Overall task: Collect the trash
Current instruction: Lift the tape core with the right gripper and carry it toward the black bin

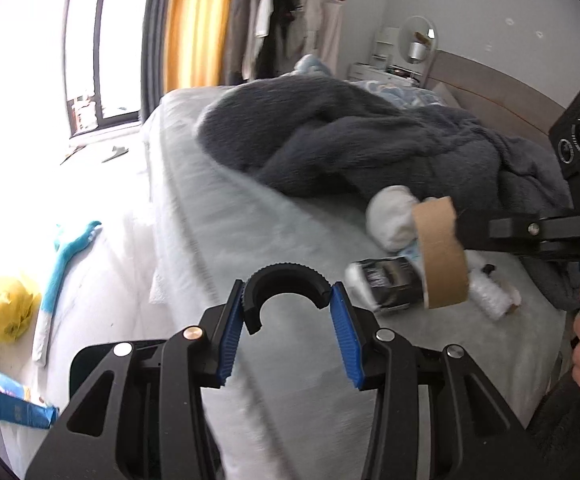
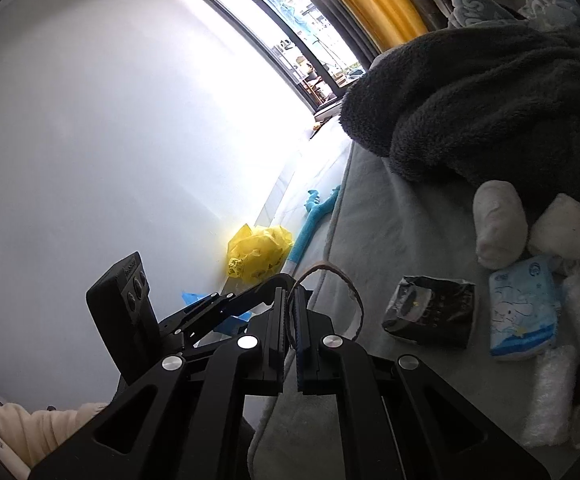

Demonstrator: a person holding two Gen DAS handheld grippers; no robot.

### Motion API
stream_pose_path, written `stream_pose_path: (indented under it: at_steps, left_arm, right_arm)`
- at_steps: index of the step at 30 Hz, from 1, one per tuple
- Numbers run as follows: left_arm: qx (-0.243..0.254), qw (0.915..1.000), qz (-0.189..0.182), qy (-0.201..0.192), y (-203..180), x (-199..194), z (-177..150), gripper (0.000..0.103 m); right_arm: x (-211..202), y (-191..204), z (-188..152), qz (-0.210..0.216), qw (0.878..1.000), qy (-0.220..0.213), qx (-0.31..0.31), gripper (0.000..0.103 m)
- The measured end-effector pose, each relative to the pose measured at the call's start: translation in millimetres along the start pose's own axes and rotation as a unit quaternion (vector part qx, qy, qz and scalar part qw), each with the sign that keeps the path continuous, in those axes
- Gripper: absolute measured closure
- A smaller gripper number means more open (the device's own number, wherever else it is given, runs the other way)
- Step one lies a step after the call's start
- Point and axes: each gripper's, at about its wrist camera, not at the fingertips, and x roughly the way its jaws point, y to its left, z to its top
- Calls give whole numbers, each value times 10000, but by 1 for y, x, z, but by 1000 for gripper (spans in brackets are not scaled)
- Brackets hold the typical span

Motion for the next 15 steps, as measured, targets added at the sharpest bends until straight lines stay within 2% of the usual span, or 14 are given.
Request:
stream_pose_path:
  at_steps: [7, 15]
  left_arm:
    - [-375, 9980, 459, 230, 52, -1, -10, 57]
    - [-867, 9902, 820, 721, 116, 1, -33, 56]
  right_arm:
    - [30, 27, 4, 117, 9997, 106, -206, 99]
    - [67, 66, 0, 398, 9977, 329, -433, 99]
